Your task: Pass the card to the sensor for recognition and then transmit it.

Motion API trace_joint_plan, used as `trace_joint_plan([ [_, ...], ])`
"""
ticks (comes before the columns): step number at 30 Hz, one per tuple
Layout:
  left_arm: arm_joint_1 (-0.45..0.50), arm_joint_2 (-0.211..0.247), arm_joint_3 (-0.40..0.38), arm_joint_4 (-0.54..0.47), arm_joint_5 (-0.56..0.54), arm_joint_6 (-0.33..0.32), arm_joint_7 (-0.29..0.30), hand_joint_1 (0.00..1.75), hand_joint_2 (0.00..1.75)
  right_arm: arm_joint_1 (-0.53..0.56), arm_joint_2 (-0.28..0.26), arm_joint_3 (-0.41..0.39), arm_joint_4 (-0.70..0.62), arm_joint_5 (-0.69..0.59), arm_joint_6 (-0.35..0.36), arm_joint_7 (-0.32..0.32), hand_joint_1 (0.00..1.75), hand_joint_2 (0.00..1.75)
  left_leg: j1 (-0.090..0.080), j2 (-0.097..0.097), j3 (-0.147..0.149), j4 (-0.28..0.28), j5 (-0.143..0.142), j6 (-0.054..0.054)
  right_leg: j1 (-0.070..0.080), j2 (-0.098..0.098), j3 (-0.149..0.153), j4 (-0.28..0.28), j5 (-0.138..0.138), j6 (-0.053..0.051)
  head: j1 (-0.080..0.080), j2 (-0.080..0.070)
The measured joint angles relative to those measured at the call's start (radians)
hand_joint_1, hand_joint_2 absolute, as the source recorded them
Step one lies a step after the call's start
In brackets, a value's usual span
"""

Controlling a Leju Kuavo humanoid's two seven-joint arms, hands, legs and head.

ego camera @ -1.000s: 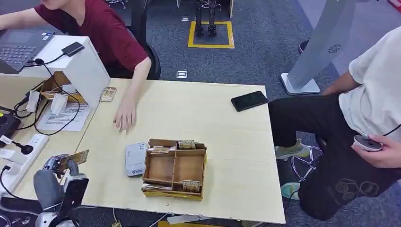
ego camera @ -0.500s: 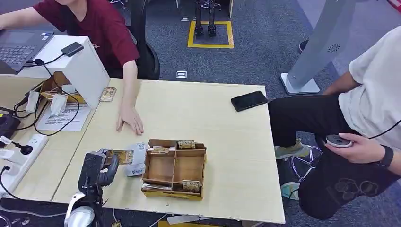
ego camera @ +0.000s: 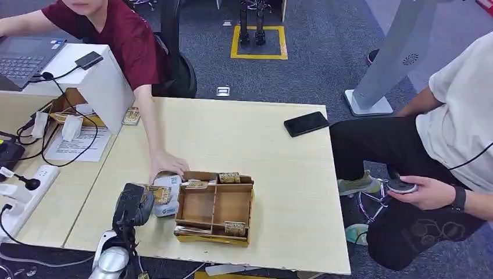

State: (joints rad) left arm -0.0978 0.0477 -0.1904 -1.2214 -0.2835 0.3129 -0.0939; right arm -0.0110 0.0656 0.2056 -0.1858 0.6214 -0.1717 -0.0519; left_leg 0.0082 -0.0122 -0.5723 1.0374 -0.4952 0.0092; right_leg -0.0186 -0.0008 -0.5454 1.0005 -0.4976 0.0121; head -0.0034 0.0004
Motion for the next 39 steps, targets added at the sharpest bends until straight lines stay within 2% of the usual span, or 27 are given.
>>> trace_joint_plan([
  [9,-0.044,-0.014,0.000,0.133,-0.067,0.075,-0.008,1.75,1.75,-0.001,0.001,0.006,0.000,0.007,0.003,0.000,0.00,1.75,0.000,0.000,0.000,0.000,0.000,0.000,0.000,0.000,0.000,0.000,0.000,0.000,0.000,0.000],
  [17,-0.054,-0.019,0.000,0.183,-0.170,0.125,0.007,1.75,1.75,-0.001,0.001,0.007,0.000,0.007,0.002,-0.002,0.00,1.75,0.000,0.000,0.001,0.000,0.000,0.000,0.000,0.000,0.002,0.000,0.000,0.000,0.000,0.000],
  [23,-0.059,-0.024,0.002,0.201,-0.189,0.132,0.010,1.75,1.75,-0.001,0.001,0.007,0.000,0.007,0.002,-0.003,0.00,1.75,0.000,0.000,0.003,0.000,0.000,0.000,0.000,0.000,0.003,0.000,0.000,0.000,0.000,0.000],
  [25,-0.058,-0.025,0.008,0.201,-0.141,0.103,-0.034,1.75,1.75,-0.001,0.001,0.007,0.000,0.007,0.002,-0.005,0.00,1.75,0.000,0.000,0.003,0.000,0.000,0.000,0.000,0.000,0.003,0.000,0.000,0.000,0.000,0.000],
  [27,-0.050,-0.034,0.027,0.197,0.007,0.026,-0.122,1.75,1.75,0.000,0.001,0.008,0.000,0.007,-0.001,-0.011,0.00,1.75,0.000,0.000,0.003,0.000,0.000,0.000,0.000,0.000,0.003,0.000,0.000,0.000,0.000,0.000],
  [29,-0.035,-0.042,0.046,0.172,0.122,-0.019,-0.162,1.75,1.75,0.001,0.001,0.008,0.000,0.007,-0.003,-0.018,0.00,1.75,0.000,0.000,0.003,0.000,0.000,0.000,0.000,0.000,0.003,0.000,0.000,0.000,0.000,0.000],
  [33,-0.019,-0.050,0.061,0.144,0.157,-0.030,-0.168,1.75,1.75,0.001,0.001,0.010,0.000,0.007,-0.003,-0.019,0.00,1.75,0.000,0.000,0.003,0.000,0.000,0.000,0.000,0.000,0.003,0.000,0.000,0.000,0.000,0.000],
  [36,-0.003,-0.060,0.075,0.103,0.297,-0.045,-0.253,1.75,1.75,0.002,0.001,0.012,0.000,0.007,-0.007,-0.019,0.00,1.75,0.000,0.000,0.001,0.000,0.000,0.000,0.000,0.000,0.001,0.000,0.000,0.000,0.000,0.000],
  [37,-0.003,-0.064,0.076,0.085,0.319,-0.044,-0.265,1.75,1.75,0.002,0.001,0.014,0.000,0.007,-0.007,-0.018,0.00,1.75,0.000,-0.001,0.001,0.000,0.000,0.000,0.000,-0.001,0.001,0.000,0.000,0.000,0.000,0.000],
  [39,-0.010,-0.070,0.080,0.034,0.363,-0.004,-0.312,1.75,1.75,0.001,0.001,0.019,0.000,0.007,-0.012,-0.013,0.00,1.75,0.000,-0.001,0.001,0.000,0.001,0.000,0.000,-0.001,0.001,0.000,0.000,0.000,0.000,0.000],
])
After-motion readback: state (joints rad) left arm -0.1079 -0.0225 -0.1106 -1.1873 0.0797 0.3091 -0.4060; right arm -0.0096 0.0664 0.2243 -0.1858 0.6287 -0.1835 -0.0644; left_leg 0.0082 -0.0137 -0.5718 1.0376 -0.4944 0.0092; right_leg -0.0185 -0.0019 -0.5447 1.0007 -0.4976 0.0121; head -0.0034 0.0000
